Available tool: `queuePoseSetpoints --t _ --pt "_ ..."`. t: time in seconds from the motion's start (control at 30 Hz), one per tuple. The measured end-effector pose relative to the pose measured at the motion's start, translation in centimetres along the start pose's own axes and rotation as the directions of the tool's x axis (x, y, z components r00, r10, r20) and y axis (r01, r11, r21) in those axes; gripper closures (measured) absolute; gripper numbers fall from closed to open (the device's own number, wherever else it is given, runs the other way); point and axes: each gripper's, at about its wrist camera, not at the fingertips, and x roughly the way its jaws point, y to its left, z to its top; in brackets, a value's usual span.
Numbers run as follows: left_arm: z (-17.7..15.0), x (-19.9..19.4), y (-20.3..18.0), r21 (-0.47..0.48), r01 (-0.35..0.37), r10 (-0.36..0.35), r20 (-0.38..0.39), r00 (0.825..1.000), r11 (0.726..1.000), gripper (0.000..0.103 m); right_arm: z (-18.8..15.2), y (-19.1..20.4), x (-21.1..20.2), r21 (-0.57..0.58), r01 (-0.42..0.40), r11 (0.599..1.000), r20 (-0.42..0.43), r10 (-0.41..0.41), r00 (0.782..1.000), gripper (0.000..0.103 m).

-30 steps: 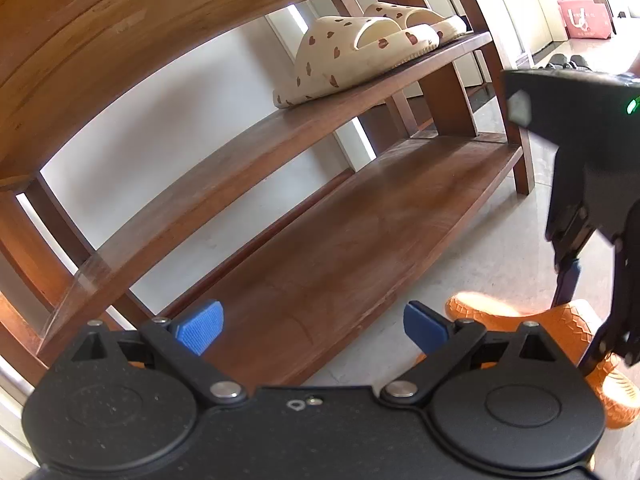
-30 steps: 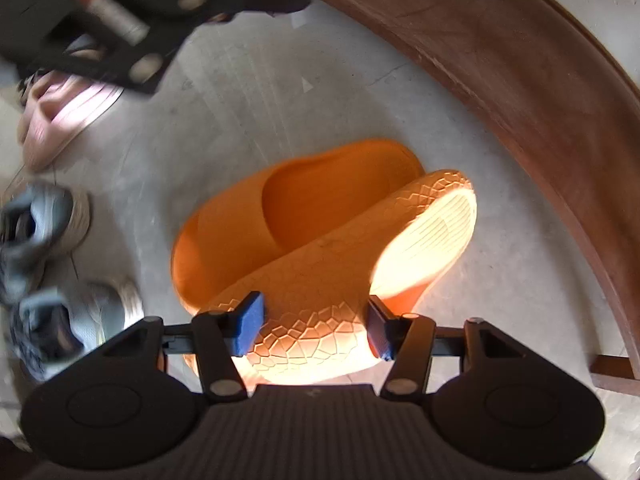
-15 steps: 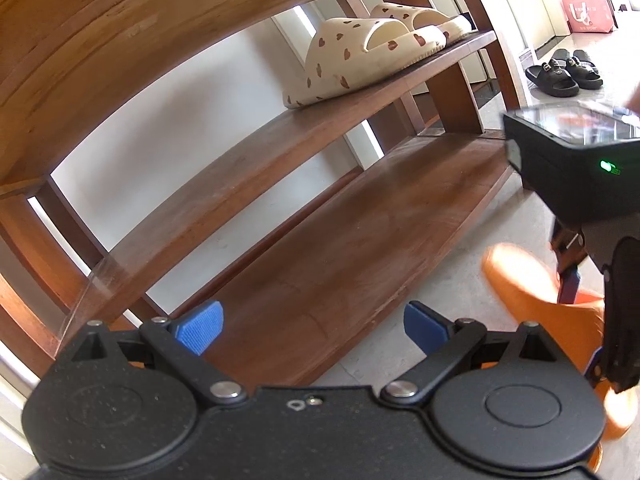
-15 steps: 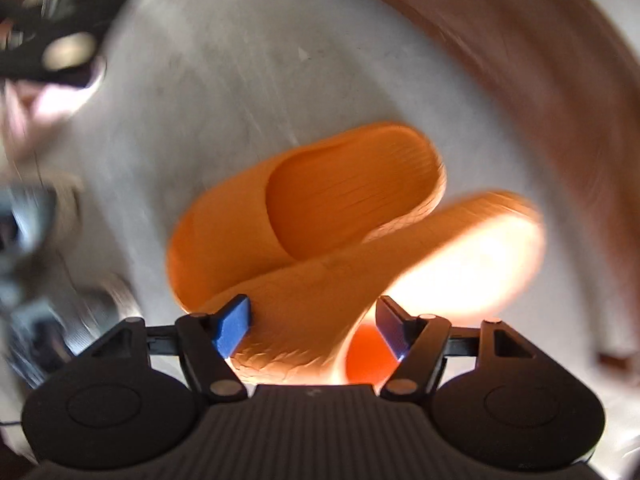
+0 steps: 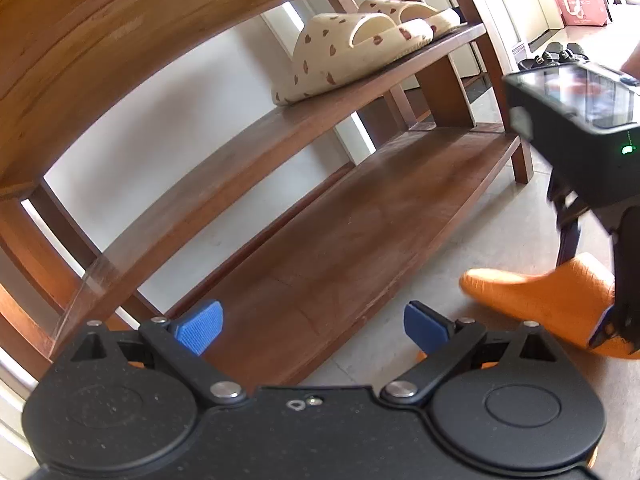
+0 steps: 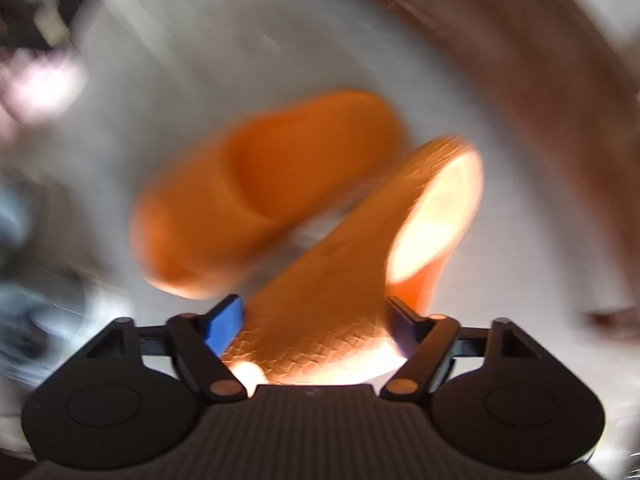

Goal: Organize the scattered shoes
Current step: 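Turn the orange slide and set it beside its pair with the right tool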

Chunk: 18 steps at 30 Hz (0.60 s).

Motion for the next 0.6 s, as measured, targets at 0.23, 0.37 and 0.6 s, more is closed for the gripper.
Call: queuePoseSetpoints --t 0.23,0.37,0.6 --pt "-0.5 -0.1 1.0 -0.014 -0.012 0.012 -0.009 1.0 1.0 0.005 -0.5 -0.2 2.7 0.099 -0.076 0.992 -0.001 0.077 0.997 0.034" --pt "-0.5 -0.1 1.0 -0.011 -0.016 0.015 -0.008 1.0 1.0 0.005 -2.0 -2.5 1.6 0.272 -0.25 0.929 0.119 0.225 0.967 0.028" --pt "-0.1 -0.3 0.9 -0.011 -0.013 0.013 0.003 1.0 1.0 0.005 -4.1 -8.5 1.4 0.581 -0.396 0.711 0.251 0.306 0.918 0.027"
